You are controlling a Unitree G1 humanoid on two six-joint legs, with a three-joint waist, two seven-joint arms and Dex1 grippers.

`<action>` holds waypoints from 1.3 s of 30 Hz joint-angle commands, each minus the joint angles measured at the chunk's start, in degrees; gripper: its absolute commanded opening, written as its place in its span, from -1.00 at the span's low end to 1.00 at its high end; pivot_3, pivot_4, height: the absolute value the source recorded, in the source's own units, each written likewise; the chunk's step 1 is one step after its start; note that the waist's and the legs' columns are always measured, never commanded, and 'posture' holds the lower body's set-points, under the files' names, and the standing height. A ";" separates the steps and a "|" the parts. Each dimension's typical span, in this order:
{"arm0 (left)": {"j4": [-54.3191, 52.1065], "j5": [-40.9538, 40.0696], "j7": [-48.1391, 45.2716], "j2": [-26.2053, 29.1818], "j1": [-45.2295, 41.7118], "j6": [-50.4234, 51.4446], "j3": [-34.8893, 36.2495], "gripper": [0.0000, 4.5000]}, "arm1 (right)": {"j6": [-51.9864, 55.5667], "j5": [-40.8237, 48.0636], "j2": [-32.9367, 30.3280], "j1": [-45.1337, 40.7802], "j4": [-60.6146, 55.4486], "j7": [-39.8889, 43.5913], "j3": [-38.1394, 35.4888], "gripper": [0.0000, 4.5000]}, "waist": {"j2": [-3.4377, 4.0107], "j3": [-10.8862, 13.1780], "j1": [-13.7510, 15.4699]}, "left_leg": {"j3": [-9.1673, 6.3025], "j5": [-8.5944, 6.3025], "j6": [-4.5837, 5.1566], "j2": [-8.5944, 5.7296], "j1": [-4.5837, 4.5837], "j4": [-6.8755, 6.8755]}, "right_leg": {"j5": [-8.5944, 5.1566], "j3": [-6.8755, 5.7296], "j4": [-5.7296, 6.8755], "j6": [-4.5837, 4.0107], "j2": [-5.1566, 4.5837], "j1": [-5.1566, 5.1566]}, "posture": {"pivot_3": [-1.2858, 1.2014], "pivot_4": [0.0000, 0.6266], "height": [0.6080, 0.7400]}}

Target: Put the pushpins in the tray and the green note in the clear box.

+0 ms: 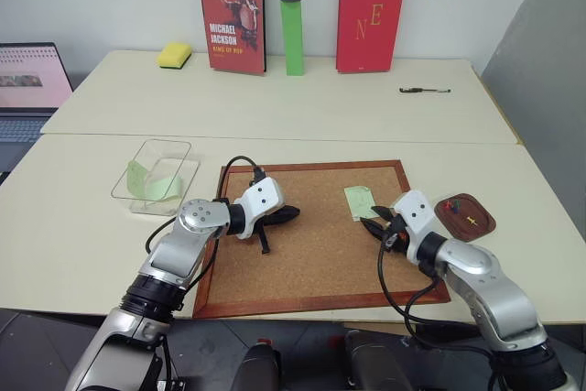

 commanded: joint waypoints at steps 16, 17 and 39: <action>1.26 2.27 0.14 1.46 2.04 1.85 -1.21 -1.00 | -2.96 -0.80 0.40 -0.98 0.77 2.67 1.13 -0.22 | 0.00 0.00 0.00 | 0.00 0.00 0.00 0.00 0.00 -0.01 | 0.00 0.00 0.01 0.00 0.00 0.00 | 0.03 -0.52 1.00; 1.17 2.28 0.14 1.49 2.10 1.85 -1.23 -1.00 | -2.89 -0.96 0.33 -0.82 0.89 2.66 1.17 -0.22 | 0.00 0.00 0.00 | 0.00 0.00 0.00 0.00 0.00 -0.01 | 0.00 0.00 0.01 0.00 0.00 0.00 | 0.03 -0.52 1.00; 1.18 2.17 0.21 1.56 2.43 1.62 -1.19 -1.00 | -3.14 -1.35 0.59 -1.76 1.74 2.86 0.81 -0.99 | 0.00 0.00 -0.08 | 0.00 0.00 0.00 0.00 0.00 -0.01 | 0.00 0.00 0.01 0.00 0.00 -0.01 | 0.03 -0.52 1.00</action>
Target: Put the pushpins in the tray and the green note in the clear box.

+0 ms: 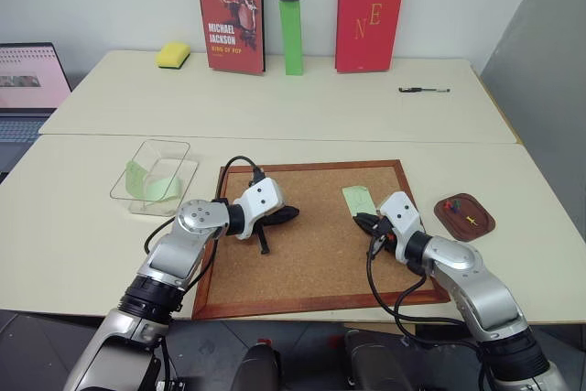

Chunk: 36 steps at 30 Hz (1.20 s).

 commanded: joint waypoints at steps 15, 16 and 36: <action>2.91 2.41 1.65 0.48 1.79 0.72 -0.91 -1.00 | -0.92 0.82 -2.95 -5.35 -9.72 2.19 -3.37 -0.99 | -0.01 0.00 -0.13 | -0.01 0.00 0.00 0.00 -0.02 0.00 | 0.01 -0.02 0.01 0.01 0.00 -0.03 | 0.03 -0.52 1.00; 3.33 2.46 1.92 0.31 1.45 0.41 -0.80 -1.00 | -0.74 0.90 -3.15 -5.35 -10.25 2.30 -3.50 -0.99 | -0.02 0.00 -0.10 | -0.02 0.00 0.00 0.00 -0.01 0.00 | 0.00 -0.03 0.01 0.01 0.00 -0.02 | 0.03 -0.52 1.00; 9.73 -3.82 4.35 -3.80 -12.09 -7.22 8.71 -0.58 | 0.33 0.20 -3.79 -10.14 -11.18 1.55 -3.07 -1.00 | -0.10 0.11 0.26 | -0.03 0.02 0.01 -0.01 -0.73 0.01 | 0.21 -0.05 0.03 0.35 0.01 -0.59 | 0.03 -0.52 1.00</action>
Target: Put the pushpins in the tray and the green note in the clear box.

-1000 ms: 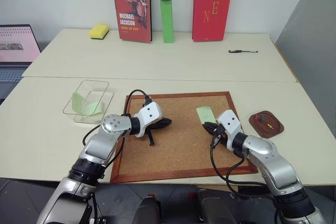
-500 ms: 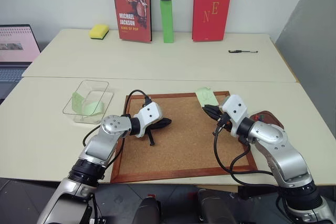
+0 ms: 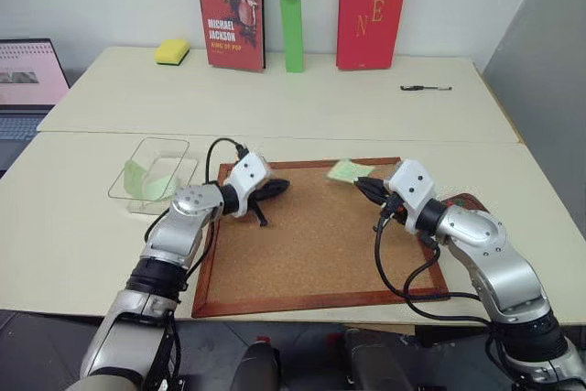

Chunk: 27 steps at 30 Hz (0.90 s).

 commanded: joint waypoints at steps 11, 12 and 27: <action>-3.92 -5.15 -6.71 -1.71 -10.55 -1.20 1.75 0.44 | 9.22 2.23 1.58 -8.33 -2.83 -2.04 -2.55 -1.00 | 0.00 0.00 0.08 | -0.04 0.00 0.00 -0.02 -0.32 0.07 | 0.01 -0.10 0.00 -0.02 -0.03 -0.23 | 0.03 -0.52 1.00; -4.12 -5.05 -7.65 -1.58 -10.90 -1.21 1.39 0.56 | 10.20 2.44 1.55 -8.86 -2.97 -2.14 -2.68 -1.00 | 0.00 0.00 0.04 | -0.04 0.00 0.00 -0.02 -0.31 0.08 | 0.01 -0.10 0.00 -0.02 -0.03 -0.22 | 0.03 -0.52 1.00; 6.50 4.84 -6.27 -6.30 -16.62 -17.97 -4.53 1.00 | 20.27 6.05 2.93 -15.02 -3.74 -4.24 -3.88 -1.00 | 0.01 0.00 0.04 | -0.04 0.01 0.01 -0.02 -0.30 0.09 | 0.01 -0.08 0.04 -0.02 -0.02 -0.21 | 0.03 -0.52 1.00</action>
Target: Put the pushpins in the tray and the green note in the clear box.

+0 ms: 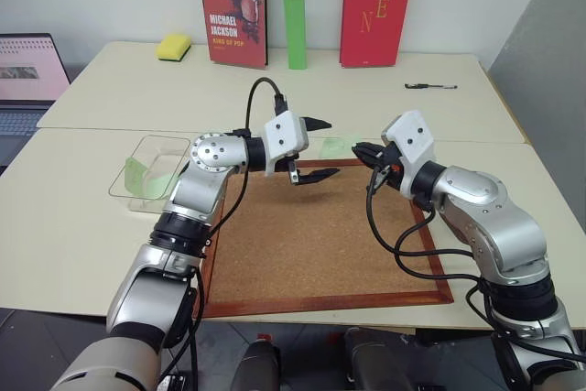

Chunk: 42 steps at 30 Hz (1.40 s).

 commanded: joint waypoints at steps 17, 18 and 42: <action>27.21 9.09 8.89 -7.95 -11.76 -18.44 -1.97 -0.01 | 5.78 5.48 3.49 -3.58 -4.77 -4.12 -3.33 -1.00 | 0.00 0.00 -0.08 | -0.02 0.00 0.01 -0.04 -0.01 0.02 | 0.00 0.00 0.10 0.00 0.00 -0.01 | 0.03 -0.52 1.00; 27.65 9.10 8.92 -7.97 -11.87 -18.38 -1.93 -0.07 | 5.88 5.65 3.52 -3.60 -4.80 -4.25 -3.47 -1.00 | 0.00 0.00 -0.07 | -0.02 0.00 0.01 -0.04 -0.01 0.02 | 0.00 -0.01 0.11 0.00 0.00 -0.01 | 0.03 -0.52 1.00; 27.44 6.33 7.69 -9.56 -9.94 -14.23 -0.03 -1.00 | 5.24 7.50 7.14 -4.59 -4.32 -10.08 -6.81 -1.00 | 0.00 0.00 -0.10 | -0.04 0.00 0.01 -0.04 0.02 0.04 | 0.01 -0.01 0.21 -0.01 0.00 -0.01 | 0.03 -0.52 1.00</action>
